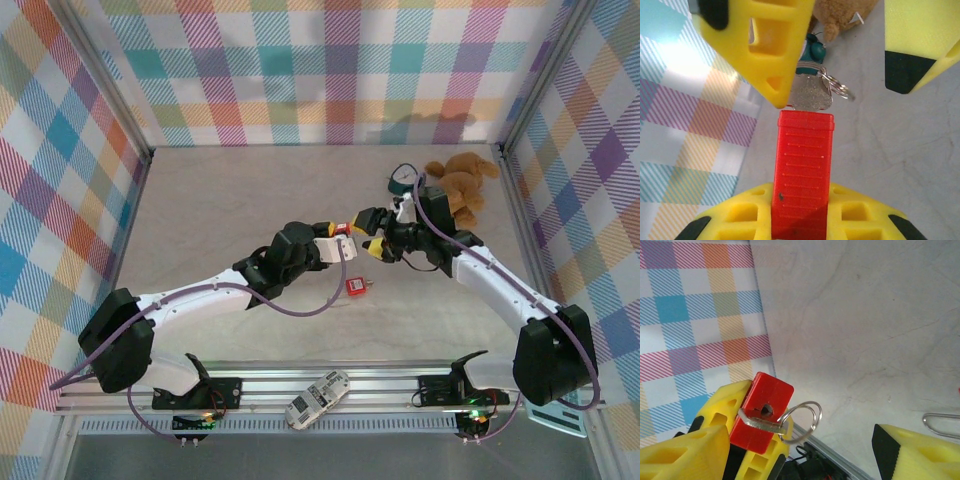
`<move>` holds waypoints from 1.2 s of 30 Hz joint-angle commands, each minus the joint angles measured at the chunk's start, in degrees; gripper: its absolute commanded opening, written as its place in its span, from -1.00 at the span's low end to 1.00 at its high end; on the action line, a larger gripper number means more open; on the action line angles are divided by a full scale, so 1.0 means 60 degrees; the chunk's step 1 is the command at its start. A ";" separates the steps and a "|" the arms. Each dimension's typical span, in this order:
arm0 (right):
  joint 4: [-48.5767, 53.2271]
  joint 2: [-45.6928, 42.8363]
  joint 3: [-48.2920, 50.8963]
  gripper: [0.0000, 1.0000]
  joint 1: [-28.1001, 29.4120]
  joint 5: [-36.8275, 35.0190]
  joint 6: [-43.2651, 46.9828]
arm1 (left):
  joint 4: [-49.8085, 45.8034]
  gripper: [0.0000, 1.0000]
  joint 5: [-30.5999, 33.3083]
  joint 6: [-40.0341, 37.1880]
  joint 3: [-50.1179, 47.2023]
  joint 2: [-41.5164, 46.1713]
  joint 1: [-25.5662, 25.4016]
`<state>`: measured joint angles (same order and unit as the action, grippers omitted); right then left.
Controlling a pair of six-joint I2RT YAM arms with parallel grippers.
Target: Unlock with the key
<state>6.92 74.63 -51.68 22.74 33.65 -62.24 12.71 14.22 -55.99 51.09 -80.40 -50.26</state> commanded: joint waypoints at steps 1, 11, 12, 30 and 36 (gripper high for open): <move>-0.0812 0.0278 0.0028 0.49 0.0133 0.0343 -0.0621 | 0.0961 -0.98 0.0337 -0.0436 -0.0008 0.0016 -0.0207; -0.1406 0.0690 -0.0059 0.17 0.0357 0.0440 -0.1015 | 0.0902 -0.98 0.0399 -0.0693 0.0114 -0.0418 -0.0448; -0.1495 0.0708 -0.0052 0.10 0.0370 0.0473 -0.1053 | 0.0972 -0.98 0.0452 -0.0752 0.0102 -0.0471 -0.0456; -0.1492 0.0861 -0.0230 -0.70 0.0411 0.0200 -0.0332 | -0.0461 0.15 0.0081 0.0377 0.0115 0.0524 -0.0570; -0.1342 0.1869 -0.0960 -0.74 0.0481 0.0342 0.1436 | -0.2521 0.39 -0.0432 0.2062 -0.0181 0.2726 -0.0003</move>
<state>-0.62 83.61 -54.78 24.88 34.92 -60.84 4.32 13.93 -50.59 50.96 -68.88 -52.14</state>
